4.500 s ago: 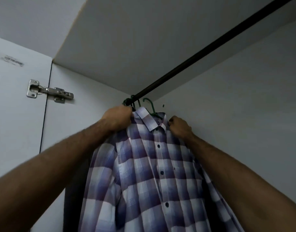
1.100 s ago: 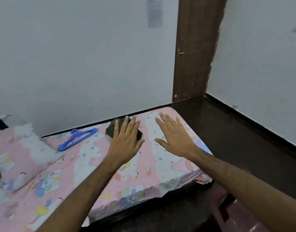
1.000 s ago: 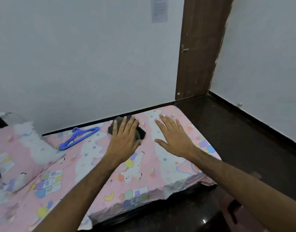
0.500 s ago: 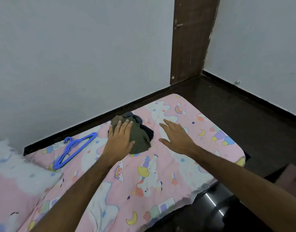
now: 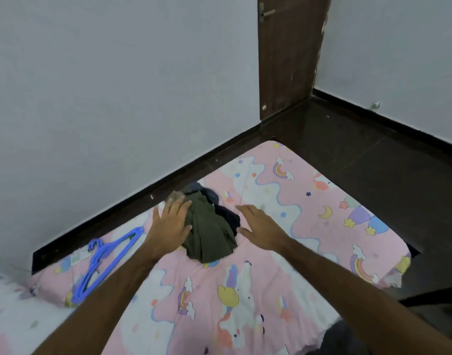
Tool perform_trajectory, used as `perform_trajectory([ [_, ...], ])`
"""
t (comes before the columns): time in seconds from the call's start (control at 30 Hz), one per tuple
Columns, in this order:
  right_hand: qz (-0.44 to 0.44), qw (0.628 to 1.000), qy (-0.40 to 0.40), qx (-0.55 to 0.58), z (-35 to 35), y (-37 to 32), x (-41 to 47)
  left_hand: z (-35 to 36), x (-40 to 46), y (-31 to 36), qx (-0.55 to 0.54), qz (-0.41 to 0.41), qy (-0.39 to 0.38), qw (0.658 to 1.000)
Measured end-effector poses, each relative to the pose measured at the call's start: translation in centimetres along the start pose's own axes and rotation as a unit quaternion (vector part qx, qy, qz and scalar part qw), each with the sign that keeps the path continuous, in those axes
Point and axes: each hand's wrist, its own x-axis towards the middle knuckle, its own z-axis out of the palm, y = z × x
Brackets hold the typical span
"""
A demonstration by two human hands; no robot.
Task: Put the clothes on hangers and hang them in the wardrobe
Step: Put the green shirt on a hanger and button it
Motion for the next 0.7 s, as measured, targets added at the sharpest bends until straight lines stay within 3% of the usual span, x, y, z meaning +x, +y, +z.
perform_trajectory([
  [0.17,0.006,0.998,-0.005,0.059,1.0,2.4,3.1,0.1,6.1,-1.1,-0.015,0.039,-0.045,0.998],
  [0.33,0.03,0.994,0.021,0.106,7.1,4.8,6.8,3.3,12.6,-4.4,-0.043,0.087,-0.104,0.99],
  [0.53,0.069,0.981,0.062,0.172,19.9,7.8,14.5,16.9,22.1,-11.7,0.059,0.154,-0.184,0.969],
  [0.7,0.111,0.972,0.112,0.173,32.5,9.9,24.9,29.0,31.9,-16.0,0.107,0.276,-0.174,0.939],
])
